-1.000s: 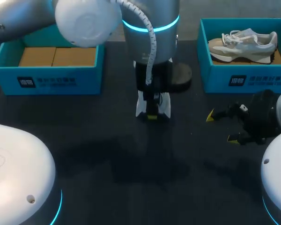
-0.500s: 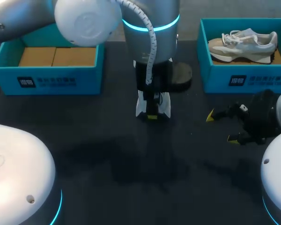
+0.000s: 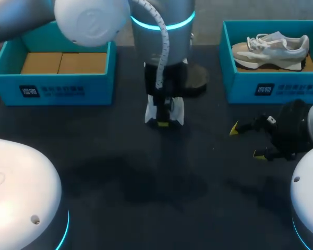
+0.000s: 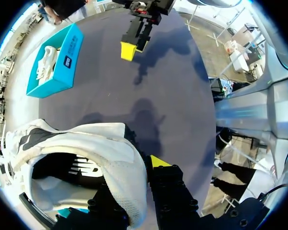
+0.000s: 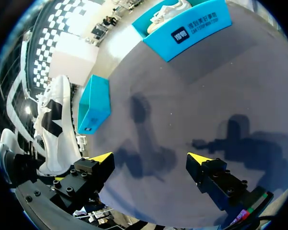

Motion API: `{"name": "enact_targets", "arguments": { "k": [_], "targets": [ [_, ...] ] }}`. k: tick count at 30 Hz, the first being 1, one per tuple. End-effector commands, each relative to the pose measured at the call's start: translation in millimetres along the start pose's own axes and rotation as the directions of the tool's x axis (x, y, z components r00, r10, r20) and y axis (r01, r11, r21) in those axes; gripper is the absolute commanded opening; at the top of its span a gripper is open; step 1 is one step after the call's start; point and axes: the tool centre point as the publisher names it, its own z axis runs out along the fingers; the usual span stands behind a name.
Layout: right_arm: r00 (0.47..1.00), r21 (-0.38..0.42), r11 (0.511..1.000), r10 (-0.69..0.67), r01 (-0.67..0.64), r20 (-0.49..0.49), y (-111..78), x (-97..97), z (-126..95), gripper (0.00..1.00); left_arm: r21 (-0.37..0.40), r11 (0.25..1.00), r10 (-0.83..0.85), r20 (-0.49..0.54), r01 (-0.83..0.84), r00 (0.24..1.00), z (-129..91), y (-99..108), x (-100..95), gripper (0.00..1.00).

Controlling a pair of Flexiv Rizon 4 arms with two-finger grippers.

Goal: Take the shoe out of the shoebox, open the shoe tongue, remove and reinsert the insole, then place the shoe into the shoebox

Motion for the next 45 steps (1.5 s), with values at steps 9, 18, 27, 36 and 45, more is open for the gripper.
{"name": "enact_targets", "arguments": {
  "k": [9, 18, 27, 36, 45],
  "targets": [
    [1.0, -0.003, 1.0, 0.001, -0.001, 0.005, -2.0, 1.0, -0.9, 1.0, -0.016, 1.0, 0.006, -0.043, -0.006, 0.999, -1.7, 74.9, -29.1, 0.0],
    [1.0, -0.003, 1.0, 0.001, -0.001, 0.005, -2.0, 1.0, -0.9, 1.0, -0.036, 0.999, 0.002, -0.06, -0.004, 0.998, 2.8, 123.0, -47.3, 0.0],
    [1.0, -0.003, 1.0, 0.001, -0.001, 0.005, -2.0, 1.0, -0.9, 1.0, -0.045, 0.997, -0.065, -0.058, 0.063, 0.996, -2.9, 178.6, -72.1, 0.0],
    [1.0, -0.003, 1.0, 0.001, -0.001, 0.005, -2.0, 1.0, -0.9, 1.0, -0.042, 0.99, -0.134, -0.054, 0.132, 0.99, -3.2, 230.7, -99.1, 0.0],
    [1.0, -0.003, 1.0, 0.001, -0.001, 0.005, -2.0, 1.0, -0.9, 1.0, -0.039, 0.977, -0.213, -0.065, 0.211, 0.975, -0.8, 280.5, -131.0, 0.0]
  ]
}}
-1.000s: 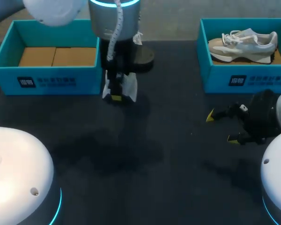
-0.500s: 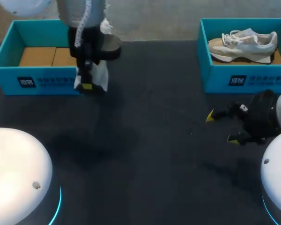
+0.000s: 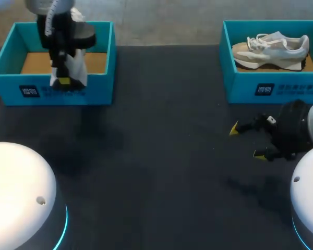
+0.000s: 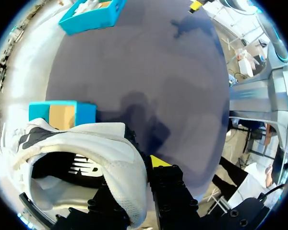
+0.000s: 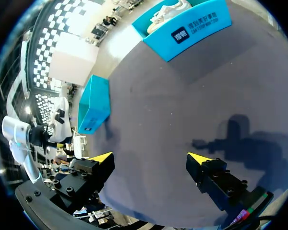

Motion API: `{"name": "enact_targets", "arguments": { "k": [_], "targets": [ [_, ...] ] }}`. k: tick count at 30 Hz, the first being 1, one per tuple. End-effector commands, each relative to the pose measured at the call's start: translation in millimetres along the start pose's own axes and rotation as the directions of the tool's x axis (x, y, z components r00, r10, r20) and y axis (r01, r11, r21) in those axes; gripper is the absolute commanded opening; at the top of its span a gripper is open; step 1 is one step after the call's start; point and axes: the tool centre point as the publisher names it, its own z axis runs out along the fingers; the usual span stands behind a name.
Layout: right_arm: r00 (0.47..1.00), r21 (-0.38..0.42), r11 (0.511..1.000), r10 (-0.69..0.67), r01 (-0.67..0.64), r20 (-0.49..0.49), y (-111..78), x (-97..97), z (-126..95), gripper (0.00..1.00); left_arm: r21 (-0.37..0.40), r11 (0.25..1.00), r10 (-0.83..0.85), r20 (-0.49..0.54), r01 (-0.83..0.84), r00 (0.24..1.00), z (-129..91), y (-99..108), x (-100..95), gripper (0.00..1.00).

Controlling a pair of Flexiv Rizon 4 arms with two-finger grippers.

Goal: Take the shoe out of the shoebox, open the shoe tongue, remove and reinsert the insole, then place the shoe into the shoebox

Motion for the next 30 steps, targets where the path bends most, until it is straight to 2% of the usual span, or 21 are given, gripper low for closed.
{"name": "enact_targets", "arguments": {
  "k": [1, 8, 16, 30],
  "targets": [
    [1.0, -0.003, 1.0, 0.001, -0.001, 0.005, -2.0, 1.0, -0.9, 1.0, 0.04, 0.999, -0.012, -0.016, 0.013, 1.0, 1.0, 19.8, -18.9, 0.0],
    [1.0, -0.003, 1.0, 0.001, -0.001, 0.005, -2.0, 1.0, -0.9, 1.0, 0.043, 0.997, -0.068, -0.02, 0.069, 0.998, 0.3, 44.0, -45.1, 0.0],
    [1.0, -0.003, 1.0, 0.001, -0.001, 0.005, -2.0, 1.0, -0.9, 1.0, 0.029, 0.995, -0.095, -0.007, 0.095, 0.995, -4.5, 61.8, -71.7, 0.0],
    [1.0, -0.003, 1.0, 0.001, -0.001, 0.005, -2.0, 1.0, -0.9, 1.0, 0.015, 0.992, -0.124, -0.015, 0.125, 0.992, -10.7, 89.3, -88.3, 0.0]
  ]
}}
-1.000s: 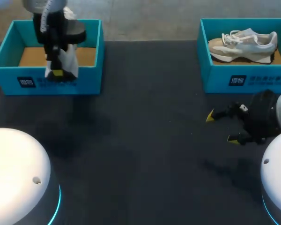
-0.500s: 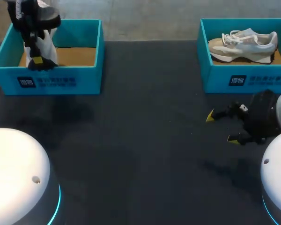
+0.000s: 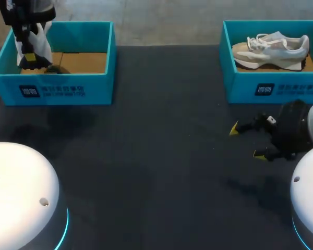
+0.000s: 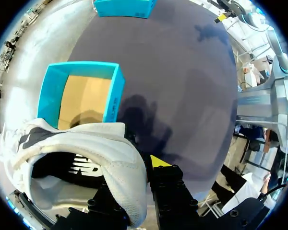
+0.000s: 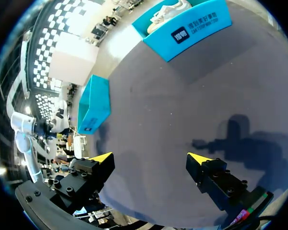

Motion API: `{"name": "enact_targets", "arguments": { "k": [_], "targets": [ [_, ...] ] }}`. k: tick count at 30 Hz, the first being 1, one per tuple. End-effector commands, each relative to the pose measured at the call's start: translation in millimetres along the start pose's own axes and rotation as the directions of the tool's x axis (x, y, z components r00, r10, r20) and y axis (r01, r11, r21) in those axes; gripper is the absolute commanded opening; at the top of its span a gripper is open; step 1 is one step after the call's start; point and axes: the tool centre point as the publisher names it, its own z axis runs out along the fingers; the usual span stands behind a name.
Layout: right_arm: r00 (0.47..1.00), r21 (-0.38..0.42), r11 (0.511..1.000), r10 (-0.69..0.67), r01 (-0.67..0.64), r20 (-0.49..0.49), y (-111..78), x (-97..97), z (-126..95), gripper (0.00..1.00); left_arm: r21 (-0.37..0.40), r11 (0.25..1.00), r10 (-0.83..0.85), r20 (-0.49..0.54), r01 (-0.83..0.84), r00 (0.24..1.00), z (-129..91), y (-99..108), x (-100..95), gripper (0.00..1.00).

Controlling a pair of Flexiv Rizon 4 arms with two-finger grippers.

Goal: Take the shoe out of the shoebox, open the shoe tongue, remove and reinsert the insole, then place the shoe into the shoebox

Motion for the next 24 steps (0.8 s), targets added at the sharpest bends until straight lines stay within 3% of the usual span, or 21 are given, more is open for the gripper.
{"name": "enact_targets", "arguments": {
  "k": [1, 18, 24],
  "targets": [
    [1.0, -0.003, 1.0, 0.001, -0.001, 0.005, -2.0, 1.1, -0.9, 1.0, -0.001, 1.0, -0.007, -0.014, 0.007, 1.0, -1.9, 7.2, -7.5, 0.0],
    [1.0, -0.003, 1.0, 0.001, -0.001, 0.005, -2.0, 1.1, -0.9, 1.0, -0.014, 1.0, -0.026, -0.028, 0.026, 0.999, 3.3, 23.8, -36.2, 0.0],
    [1.0, -0.003, 1.0, 0.001, -0.001, 0.005, -2.0, 1.1, -0.9, 1.0, -0.022, 0.999, -0.037, -0.043, 0.036, 0.998, 3.6, 32.1, -60.4, 0.0]
  ]
}}
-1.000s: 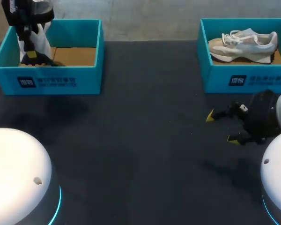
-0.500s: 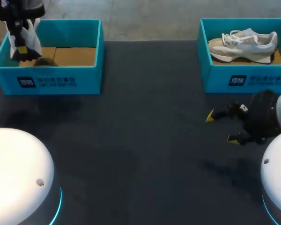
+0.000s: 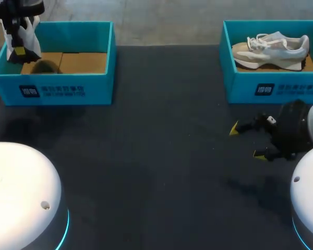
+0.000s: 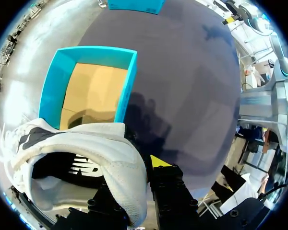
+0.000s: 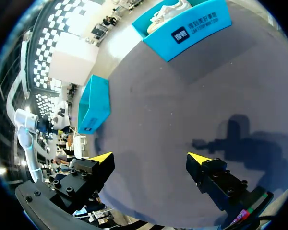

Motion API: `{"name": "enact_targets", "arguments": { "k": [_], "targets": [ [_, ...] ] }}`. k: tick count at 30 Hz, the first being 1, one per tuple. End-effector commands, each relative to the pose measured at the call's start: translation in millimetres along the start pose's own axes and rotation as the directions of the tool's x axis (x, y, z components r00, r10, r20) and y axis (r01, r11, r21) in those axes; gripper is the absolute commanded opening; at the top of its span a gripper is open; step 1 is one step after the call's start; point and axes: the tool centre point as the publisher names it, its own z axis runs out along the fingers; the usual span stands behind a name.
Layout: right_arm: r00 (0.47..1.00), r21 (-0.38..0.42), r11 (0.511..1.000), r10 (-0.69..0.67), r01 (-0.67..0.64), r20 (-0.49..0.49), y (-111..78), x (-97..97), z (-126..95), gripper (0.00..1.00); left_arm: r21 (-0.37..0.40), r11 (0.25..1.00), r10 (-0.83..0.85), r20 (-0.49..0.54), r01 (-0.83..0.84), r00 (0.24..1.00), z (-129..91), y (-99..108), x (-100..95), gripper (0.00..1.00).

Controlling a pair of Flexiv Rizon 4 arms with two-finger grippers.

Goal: Take the shoe out of the shoebox, open the shoe tongue, remove and reinsert the insole, then place the shoe into the shoebox

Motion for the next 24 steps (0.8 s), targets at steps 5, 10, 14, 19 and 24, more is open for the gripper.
{"name": "enact_targets", "arguments": {
  "k": [5, 10, 14, 19, 24],
  "targets": [
    [1.0, -0.003, 1.0, 0.001, -0.001, 0.005, -2.0, 1.0, -0.9, 1.0, 0.02, 0.999, 0.029, -0.013, -0.029, 0.999, -8.7, 13.3, -33.4, 0.0],
    [1.0, -0.003, 1.0, 0.001, -0.001, 0.005, -2.0, 1.0, -0.9, 1.0, -0.004, 1.0, 0.006, 0.009, -0.006, 1.0, -11.7, 21.8, -48.4, 0.0],
    [1.0, -0.003, 1.0, 0.001, -0.001, 0.005, -2.0, 1.0, -0.9, 1.0, -0.004, 1.0, -0.003, 0.001, 0.003, 1.0, -8.9, 26.8, -61.9, 0.0],
    [1.0, -0.003, 1.0, 0.001, -0.001, 0.005, -2.0, 1.0, -0.9, 1.0, 0.056, 0.998, -0.02, -0.024, 0.021, 1.0, -0.7, 35.6, -79.1, 0.0],
    [1.0, -0.003, 1.0, 0.001, -0.001, 0.005, -2.0, 1.0, -0.9, 1.0, 0.061, 0.997, -0.05, -0.05, 0.053, 0.998, 6.8, 44.1, -94.8, 0.0]
  ]
}}
